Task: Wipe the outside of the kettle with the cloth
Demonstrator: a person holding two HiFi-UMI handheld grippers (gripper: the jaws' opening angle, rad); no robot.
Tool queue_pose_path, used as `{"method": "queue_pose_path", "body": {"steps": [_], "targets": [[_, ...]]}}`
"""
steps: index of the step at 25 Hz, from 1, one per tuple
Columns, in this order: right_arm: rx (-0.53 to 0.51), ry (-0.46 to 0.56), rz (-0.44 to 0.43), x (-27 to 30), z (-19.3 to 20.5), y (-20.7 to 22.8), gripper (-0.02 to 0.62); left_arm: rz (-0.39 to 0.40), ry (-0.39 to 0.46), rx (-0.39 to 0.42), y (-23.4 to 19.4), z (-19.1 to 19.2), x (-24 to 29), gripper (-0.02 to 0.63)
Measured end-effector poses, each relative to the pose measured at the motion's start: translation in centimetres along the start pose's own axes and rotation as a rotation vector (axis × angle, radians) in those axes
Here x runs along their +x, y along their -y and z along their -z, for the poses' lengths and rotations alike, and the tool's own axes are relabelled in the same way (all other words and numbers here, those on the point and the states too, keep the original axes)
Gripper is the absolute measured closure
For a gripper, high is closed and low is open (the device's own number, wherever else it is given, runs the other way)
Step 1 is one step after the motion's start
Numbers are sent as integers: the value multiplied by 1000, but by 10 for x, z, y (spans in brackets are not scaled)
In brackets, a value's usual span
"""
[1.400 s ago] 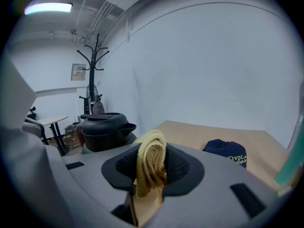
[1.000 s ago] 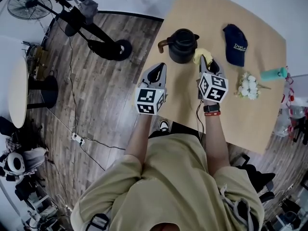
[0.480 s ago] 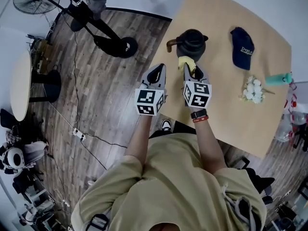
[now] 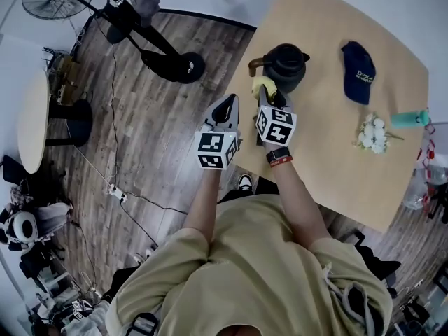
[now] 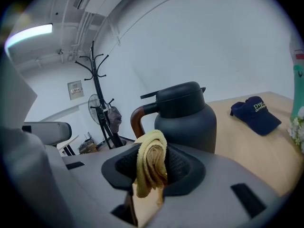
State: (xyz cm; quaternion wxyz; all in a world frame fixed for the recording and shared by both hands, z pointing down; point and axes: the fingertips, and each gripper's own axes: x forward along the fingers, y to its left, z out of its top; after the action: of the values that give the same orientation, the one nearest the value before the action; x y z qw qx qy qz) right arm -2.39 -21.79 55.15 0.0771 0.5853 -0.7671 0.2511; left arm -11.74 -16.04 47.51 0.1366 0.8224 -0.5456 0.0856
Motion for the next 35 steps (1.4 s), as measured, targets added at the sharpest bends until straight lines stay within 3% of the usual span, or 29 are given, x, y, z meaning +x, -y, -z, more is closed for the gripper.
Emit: {"method": "queue_pose_path", "body": {"steps": [14,35], "targets": [[200,11,78,25,9,3,463,-28,-12,-1,-15,7,-7,583],[189,-3,53,-7,19,31,463,13,-22,25,15,13,1,583]]}}
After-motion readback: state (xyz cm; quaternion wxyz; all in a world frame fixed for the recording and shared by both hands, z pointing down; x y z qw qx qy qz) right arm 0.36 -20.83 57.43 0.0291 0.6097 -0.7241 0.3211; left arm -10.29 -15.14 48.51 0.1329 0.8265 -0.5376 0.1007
